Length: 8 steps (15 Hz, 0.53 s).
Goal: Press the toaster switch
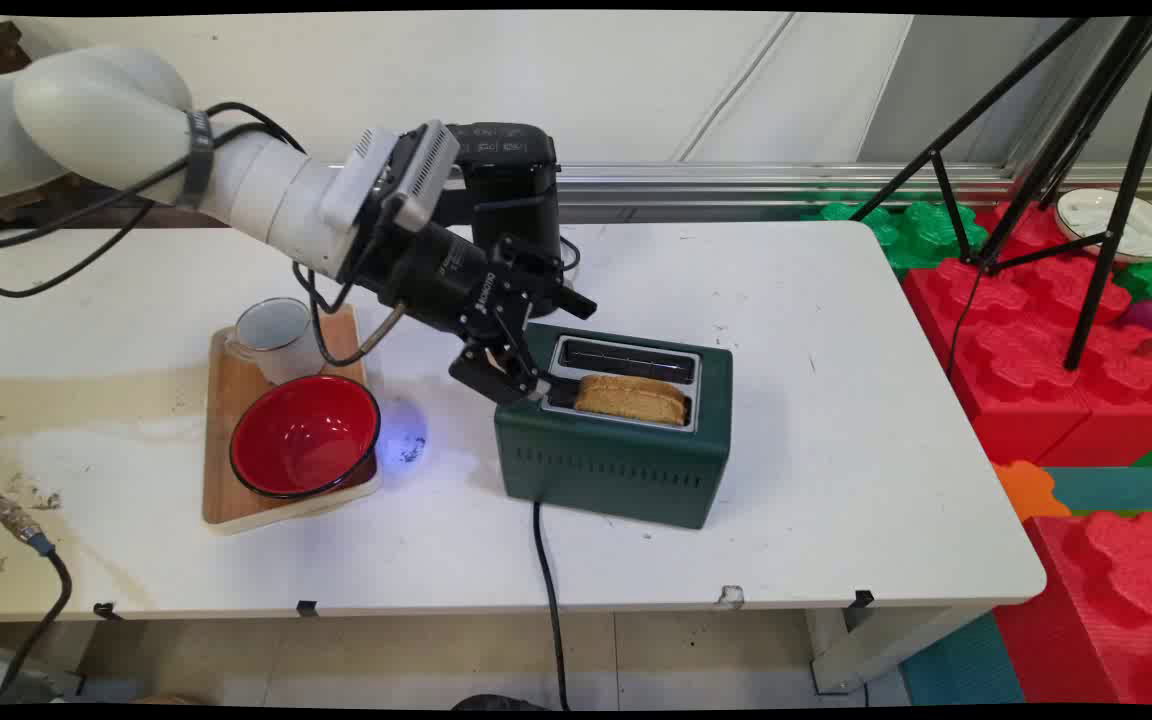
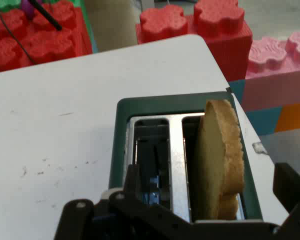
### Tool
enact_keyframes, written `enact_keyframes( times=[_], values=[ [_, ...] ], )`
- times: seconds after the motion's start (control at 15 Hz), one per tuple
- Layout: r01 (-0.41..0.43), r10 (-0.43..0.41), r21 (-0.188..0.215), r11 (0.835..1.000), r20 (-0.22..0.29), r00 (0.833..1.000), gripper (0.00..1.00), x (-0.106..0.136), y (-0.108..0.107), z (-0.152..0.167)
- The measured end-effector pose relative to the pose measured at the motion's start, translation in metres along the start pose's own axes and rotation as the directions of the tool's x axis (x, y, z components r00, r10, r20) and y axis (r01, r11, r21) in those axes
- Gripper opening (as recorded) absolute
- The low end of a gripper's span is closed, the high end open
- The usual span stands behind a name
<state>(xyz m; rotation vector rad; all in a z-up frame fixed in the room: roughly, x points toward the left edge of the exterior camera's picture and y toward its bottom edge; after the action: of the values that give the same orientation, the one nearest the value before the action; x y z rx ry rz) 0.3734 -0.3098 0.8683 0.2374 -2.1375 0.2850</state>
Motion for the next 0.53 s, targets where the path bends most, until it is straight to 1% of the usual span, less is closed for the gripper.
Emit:
enact_keyframes(
  times=[0.53],
  values=[
    [0.013,-0.012,0.017,1.0,-0.022,1.0,1.0,0.0,0.002,-0.027]
  ],
)
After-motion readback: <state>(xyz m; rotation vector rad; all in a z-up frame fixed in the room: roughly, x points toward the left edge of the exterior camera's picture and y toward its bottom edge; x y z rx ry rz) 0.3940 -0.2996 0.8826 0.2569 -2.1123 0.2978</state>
